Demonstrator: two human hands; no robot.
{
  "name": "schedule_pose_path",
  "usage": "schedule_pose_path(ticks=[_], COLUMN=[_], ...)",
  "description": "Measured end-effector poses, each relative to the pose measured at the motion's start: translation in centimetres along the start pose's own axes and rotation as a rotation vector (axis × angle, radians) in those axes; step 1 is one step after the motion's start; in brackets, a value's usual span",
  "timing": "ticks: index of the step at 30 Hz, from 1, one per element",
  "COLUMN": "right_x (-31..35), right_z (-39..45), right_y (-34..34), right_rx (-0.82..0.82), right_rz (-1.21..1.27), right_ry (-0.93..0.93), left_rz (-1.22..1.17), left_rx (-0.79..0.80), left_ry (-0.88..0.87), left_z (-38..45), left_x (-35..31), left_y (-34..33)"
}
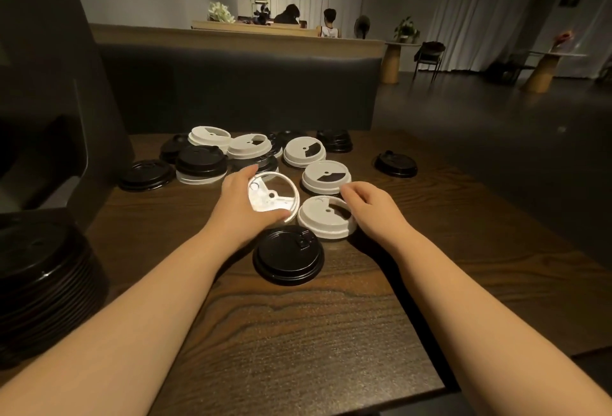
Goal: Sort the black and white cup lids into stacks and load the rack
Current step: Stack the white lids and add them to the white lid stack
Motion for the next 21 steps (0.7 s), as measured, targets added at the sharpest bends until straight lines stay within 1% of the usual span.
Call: schedule_pose_path(ticks=[2,4,6,8,9,11,13,15,17,21], right_x=[0.1,0.2,0.0,-0.3,-0.3,-0.6,-0.8,-0.7,-0.5,-0.2], right_z=[-0.1,-0.4,-0.3,-0.2,-0.1,0.2,0.4,0.3,0.1,-0.1], right_y=[0.1,-0.2,-0.4,-0.4,-0.3,-0.3,-0.2,0.0,0.0,-0.1], right_rx=[0.018,0.089,0.170,0.199,0.195,0.196,0.190,0.160,0.172,0.178], right_rz=[0.028,0.031,-0.137,-0.336,-0.401,-0.450,-0.390,-0.204,-0.059,0.034], right_ry=[-0.021,-0.006,0.009,-0.022,-0.041,-0.073,-0.073,-0.046,-0.023,0.035], left_rz=[-0.005,-0.003,-0.028,-0.126,-0.176,-0.261,-0.351,-0.448,-0.487,-0.631], left_rx=[0.008,0.019,0.025,0.023,0.014,-0.004,-0.007,0.002,0.020,0.022], left_ry=[0.024,0.073,0.074,0.073,0.078,0.103,0.130,0.135,0.120,0.190], left_z=[0.0,0.1,0.3,0.5,0.6,0.6,0.7,0.6,0.3,0.0], left_x=[-0.1,0.2,0.5,1.1,1.3,1.6,1.8,1.6,1.3,0.9], left_y=[0.1,0.2,0.2,0.0,0.0,-0.1,-0.3,-0.4,-0.4,-0.4])
Point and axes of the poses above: each hand's wrist, its own z-axis towards the middle knuckle, its own y-axis out of the back of the hand, x = y × z, the point moved 4 cm from there along z, towards the middle knuckle, and after that the axes turned 15 degrees about z, right-handed, at the moved point
